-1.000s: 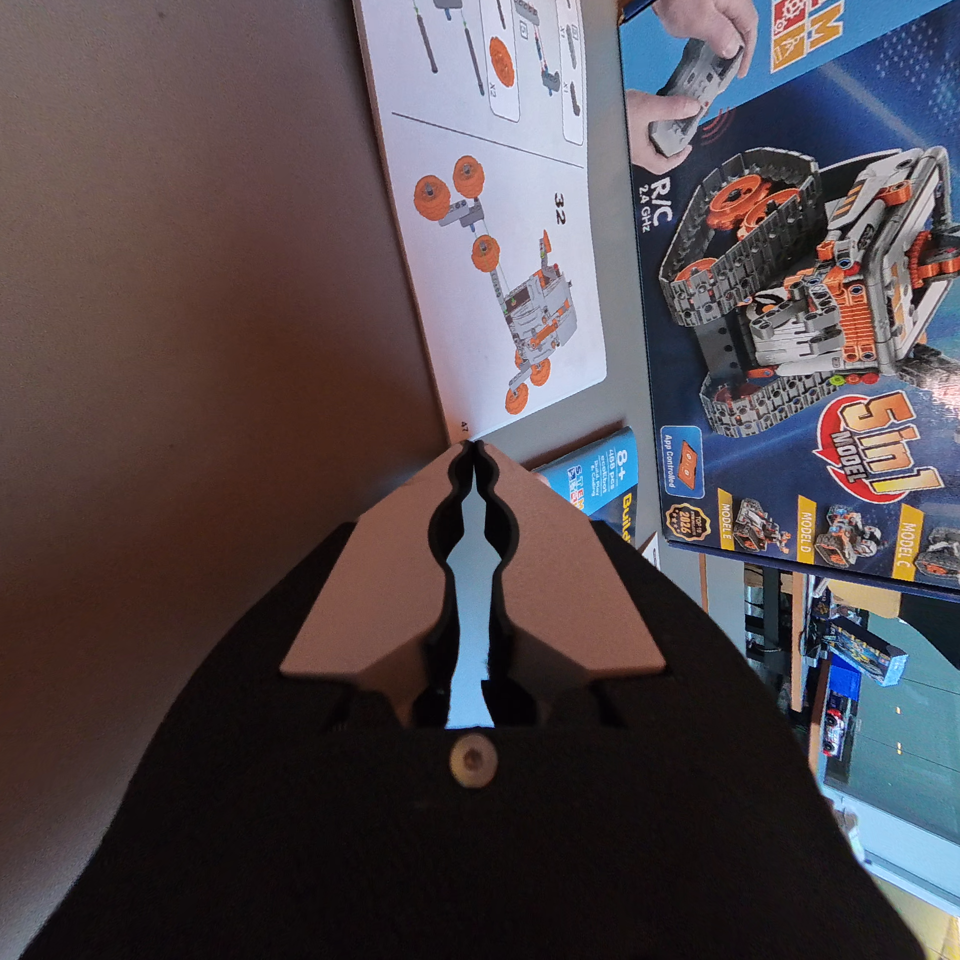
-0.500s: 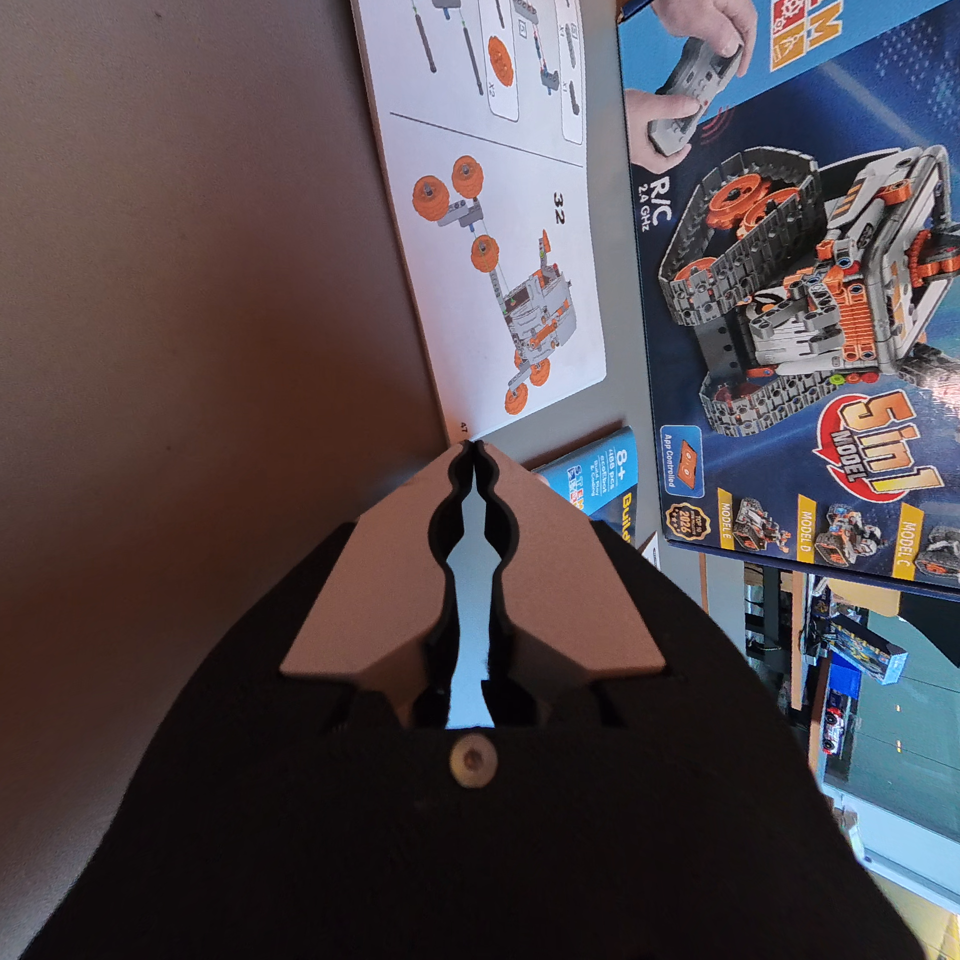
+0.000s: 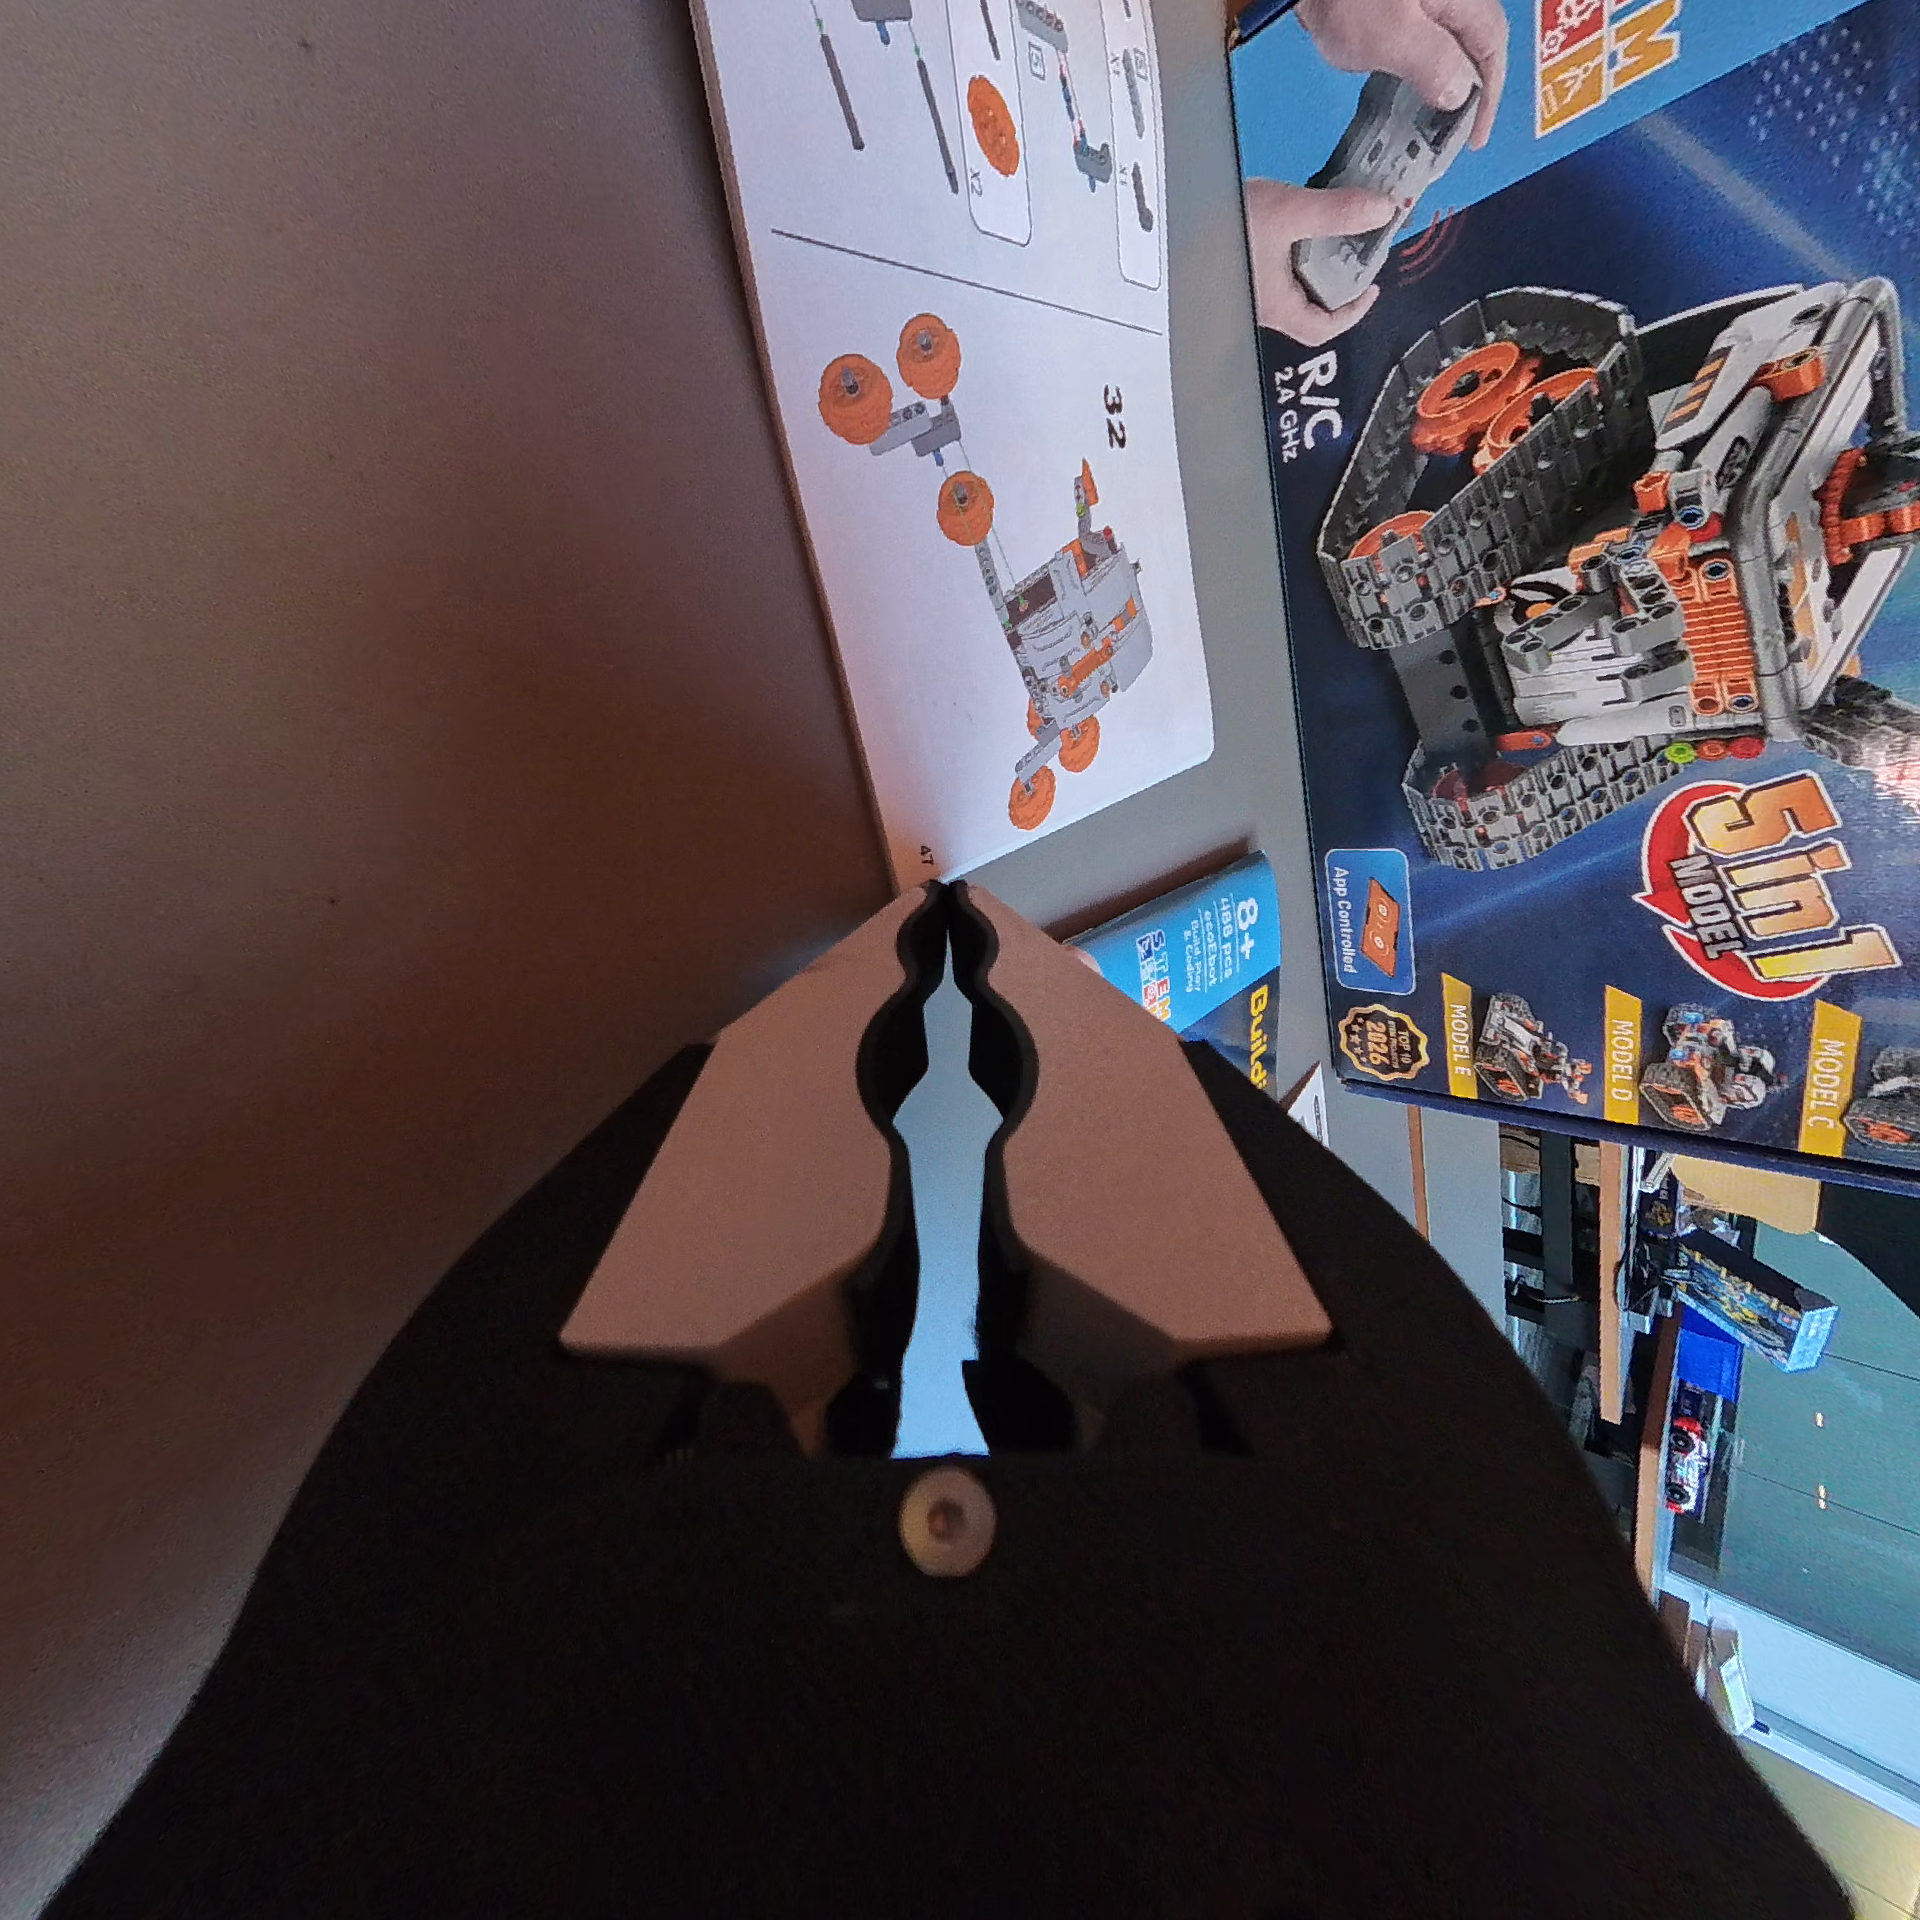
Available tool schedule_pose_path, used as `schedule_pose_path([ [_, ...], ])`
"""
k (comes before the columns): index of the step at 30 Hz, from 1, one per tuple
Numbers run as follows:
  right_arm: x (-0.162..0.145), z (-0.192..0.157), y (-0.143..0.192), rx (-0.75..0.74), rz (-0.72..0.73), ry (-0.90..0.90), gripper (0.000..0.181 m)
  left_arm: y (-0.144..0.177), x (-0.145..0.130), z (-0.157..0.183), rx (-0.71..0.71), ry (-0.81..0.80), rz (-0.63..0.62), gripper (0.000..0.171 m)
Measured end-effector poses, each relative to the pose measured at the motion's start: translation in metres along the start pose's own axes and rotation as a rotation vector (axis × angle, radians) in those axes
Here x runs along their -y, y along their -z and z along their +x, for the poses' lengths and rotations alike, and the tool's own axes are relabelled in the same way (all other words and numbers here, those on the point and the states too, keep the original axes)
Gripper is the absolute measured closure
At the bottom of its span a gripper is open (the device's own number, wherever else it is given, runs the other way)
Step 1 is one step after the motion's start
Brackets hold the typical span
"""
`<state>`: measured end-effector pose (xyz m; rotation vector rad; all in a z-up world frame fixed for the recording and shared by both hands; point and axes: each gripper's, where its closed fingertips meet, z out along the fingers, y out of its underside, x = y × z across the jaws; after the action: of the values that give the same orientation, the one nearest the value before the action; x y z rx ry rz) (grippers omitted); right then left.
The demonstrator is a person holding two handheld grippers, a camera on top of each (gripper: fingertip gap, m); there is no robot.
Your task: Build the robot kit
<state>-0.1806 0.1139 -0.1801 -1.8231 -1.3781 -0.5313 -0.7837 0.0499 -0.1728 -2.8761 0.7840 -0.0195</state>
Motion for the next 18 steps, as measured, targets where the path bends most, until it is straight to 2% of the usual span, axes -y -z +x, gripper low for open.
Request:
schedule_pose_path([
  [5,0.000,0.000,0.000,0.003,0.005,-0.008,0.181,-0.001,-0.002,-0.007,0.086,-0.011,0.065,0.081],
  [11,0.000,0.000,0.000,0.004,0.008,-0.014,0.181,0.008,0.009,-0.001,0.039,-0.011,0.175,0.112],
  [13,0.000,0.000,0.000,0.004,0.009,-0.016,0.181,0.003,0.002,-0.001,0.028,-0.013,0.130,0.104],
  [14,0.000,0.000,0.000,0.004,0.010,-0.017,0.181,0.000,0.001,-0.001,0.034,-0.026,0.118,0.091],
  [16,0.000,0.000,0.000,0.004,0.009,-0.016,0.181,-0.006,0.002,0.000,0.037,-0.048,0.111,0.095],
  [18,0.000,0.000,0.000,0.006,0.009,-0.017,0.181,-0.013,0.004,-0.001,0.045,-0.059,0.091,0.089],
])
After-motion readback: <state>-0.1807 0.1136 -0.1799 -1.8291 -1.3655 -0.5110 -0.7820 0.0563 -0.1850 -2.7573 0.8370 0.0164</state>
